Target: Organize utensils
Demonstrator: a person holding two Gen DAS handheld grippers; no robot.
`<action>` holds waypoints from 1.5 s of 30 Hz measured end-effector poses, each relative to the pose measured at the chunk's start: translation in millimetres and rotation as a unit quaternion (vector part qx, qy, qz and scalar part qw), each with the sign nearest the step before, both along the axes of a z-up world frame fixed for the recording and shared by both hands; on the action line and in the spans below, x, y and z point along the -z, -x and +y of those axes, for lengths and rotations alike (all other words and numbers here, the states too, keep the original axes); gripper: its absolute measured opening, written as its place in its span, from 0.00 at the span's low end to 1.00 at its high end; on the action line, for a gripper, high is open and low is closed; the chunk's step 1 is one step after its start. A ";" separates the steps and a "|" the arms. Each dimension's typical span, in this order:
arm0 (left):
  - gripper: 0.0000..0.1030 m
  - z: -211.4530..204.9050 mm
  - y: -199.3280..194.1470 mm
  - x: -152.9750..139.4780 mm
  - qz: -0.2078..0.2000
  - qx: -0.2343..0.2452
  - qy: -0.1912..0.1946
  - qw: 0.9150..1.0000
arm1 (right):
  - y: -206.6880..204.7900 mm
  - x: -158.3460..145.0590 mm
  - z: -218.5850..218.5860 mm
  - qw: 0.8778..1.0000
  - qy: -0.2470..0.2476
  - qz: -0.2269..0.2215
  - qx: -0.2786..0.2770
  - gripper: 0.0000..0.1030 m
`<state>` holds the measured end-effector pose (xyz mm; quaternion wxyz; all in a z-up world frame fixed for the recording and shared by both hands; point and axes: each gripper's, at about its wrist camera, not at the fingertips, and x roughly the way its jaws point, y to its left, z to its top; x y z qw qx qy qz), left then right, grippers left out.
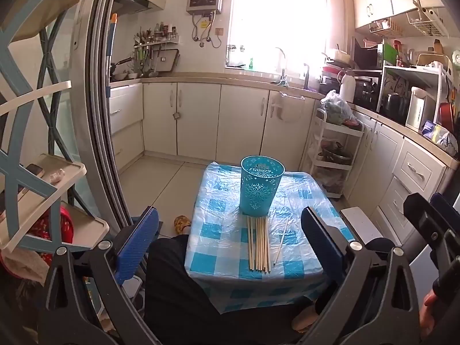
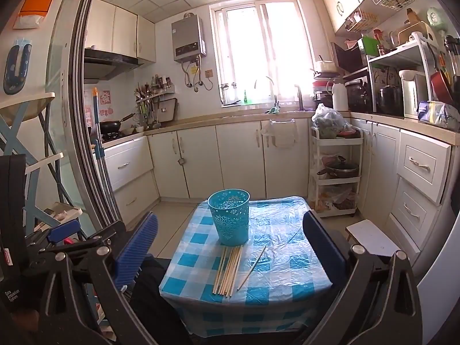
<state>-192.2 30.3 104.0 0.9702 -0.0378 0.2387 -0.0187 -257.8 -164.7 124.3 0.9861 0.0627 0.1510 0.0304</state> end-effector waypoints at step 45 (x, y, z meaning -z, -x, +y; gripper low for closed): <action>0.93 -5.5 2.0 8.6 0.006 -0.001 0.004 1.000 | -6.1 9.3 9.7 0.999 0.037 0.017 -0.015 0.94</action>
